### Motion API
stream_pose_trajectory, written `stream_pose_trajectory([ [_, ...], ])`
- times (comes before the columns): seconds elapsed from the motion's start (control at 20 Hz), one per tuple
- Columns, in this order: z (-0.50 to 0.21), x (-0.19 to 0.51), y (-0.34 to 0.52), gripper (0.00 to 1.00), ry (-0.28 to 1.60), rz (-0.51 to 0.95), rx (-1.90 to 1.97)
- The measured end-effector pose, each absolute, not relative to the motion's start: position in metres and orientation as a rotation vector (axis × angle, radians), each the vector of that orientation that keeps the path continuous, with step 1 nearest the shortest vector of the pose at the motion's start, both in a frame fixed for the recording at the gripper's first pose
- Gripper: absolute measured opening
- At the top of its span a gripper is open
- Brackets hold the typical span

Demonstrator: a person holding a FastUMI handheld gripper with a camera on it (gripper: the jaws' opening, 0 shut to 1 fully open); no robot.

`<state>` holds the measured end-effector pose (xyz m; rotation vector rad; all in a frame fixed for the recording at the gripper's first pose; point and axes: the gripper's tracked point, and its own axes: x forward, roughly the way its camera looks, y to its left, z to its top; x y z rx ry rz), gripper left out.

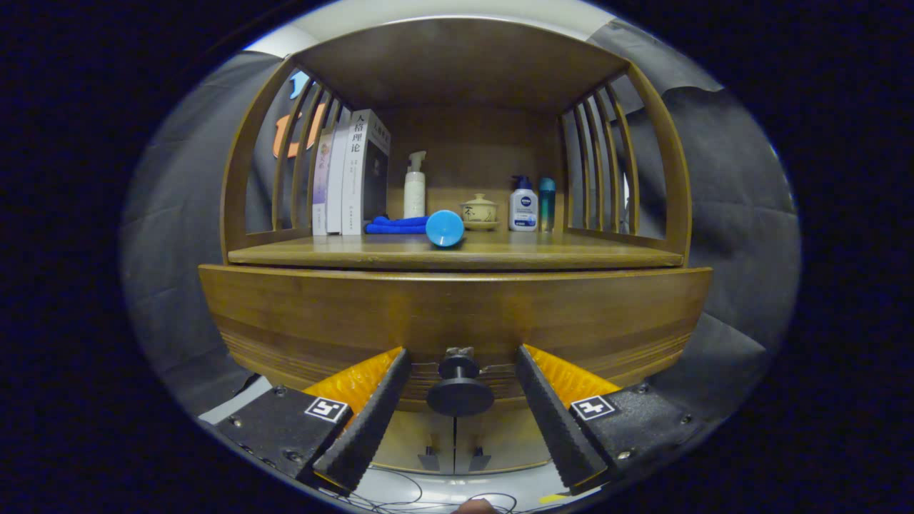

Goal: Pull open the drawer, take out the items inside it, and place them on the countertop above the cabinet.

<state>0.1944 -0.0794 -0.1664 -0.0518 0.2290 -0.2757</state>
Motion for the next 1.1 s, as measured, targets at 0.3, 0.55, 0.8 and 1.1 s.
stream_pose_trajectory([
  [0.3, -0.167, 0.214, -0.085, 0.99, 0.232, -0.278, -0.065],
  [0.55, -0.169, 0.225, -0.086, 0.99, 0.24, -0.284, -0.076],
  [0.8, -0.167, 0.225, -0.086, 0.99, 0.238, -0.279, -0.08],
  [1.1, -0.167, 0.225, -0.086, 0.99, 0.272, -0.282, -0.081],
])
